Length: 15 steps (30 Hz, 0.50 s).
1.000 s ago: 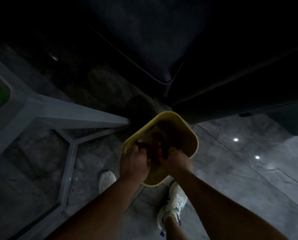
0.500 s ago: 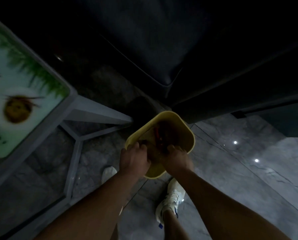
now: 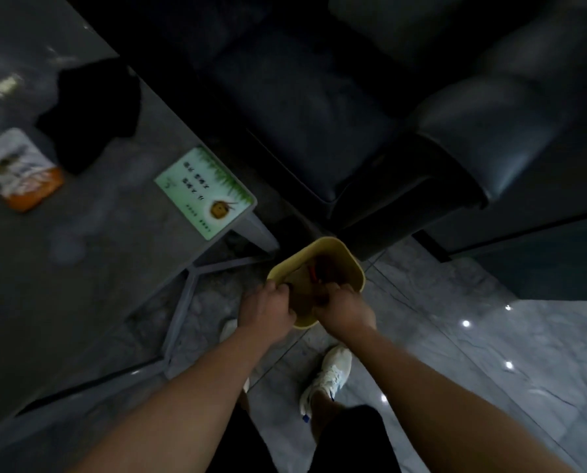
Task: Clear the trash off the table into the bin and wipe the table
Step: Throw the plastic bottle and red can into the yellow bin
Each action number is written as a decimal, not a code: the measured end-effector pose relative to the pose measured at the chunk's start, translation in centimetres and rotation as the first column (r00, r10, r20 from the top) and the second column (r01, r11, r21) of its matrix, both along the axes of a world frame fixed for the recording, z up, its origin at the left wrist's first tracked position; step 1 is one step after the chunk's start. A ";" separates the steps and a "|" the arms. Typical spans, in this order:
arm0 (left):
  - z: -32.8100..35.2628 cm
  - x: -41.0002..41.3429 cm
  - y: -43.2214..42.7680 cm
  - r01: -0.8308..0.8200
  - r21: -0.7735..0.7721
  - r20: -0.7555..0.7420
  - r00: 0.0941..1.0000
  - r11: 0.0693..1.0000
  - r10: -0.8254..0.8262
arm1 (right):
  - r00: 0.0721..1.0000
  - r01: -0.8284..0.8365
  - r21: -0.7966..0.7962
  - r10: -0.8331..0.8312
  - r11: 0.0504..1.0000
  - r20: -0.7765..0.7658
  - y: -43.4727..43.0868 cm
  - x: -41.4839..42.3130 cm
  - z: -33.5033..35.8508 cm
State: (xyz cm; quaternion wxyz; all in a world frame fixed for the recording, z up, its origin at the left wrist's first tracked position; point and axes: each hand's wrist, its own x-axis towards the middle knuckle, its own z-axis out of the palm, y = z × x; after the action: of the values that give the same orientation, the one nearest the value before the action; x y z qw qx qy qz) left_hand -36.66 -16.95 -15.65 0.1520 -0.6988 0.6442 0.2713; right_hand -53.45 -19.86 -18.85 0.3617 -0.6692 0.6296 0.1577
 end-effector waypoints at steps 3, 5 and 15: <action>4.4 0.1 2.0 -0.047 -0.014 0.002 0.999 0.999 0.047 | 0.997 -0.068 -0.043 0.069 0.997 0.027 0.6 0.3 4.6; 6.7 0.0 3.4 -0.067 -0.047 0.029 0.997 0.997 0.068 | 0.992 -0.113 -0.062 0.117 0.992 0.055 0.8 0.6 7.2; 13.7 2.6 9.5 -0.239 -0.104 0.069 0.967 0.965 0.246 | 0.938 -0.331 -0.143 0.342 0.933 0.053 3.0 3.5 15.2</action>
State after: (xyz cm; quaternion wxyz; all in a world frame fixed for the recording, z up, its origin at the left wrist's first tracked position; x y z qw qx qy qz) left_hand -34.03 -7.42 -1.96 0.1101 -0.7893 0.5593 0.2283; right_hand -49.93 -16.84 -3.62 0.3086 -0.7951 0.5002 0.1496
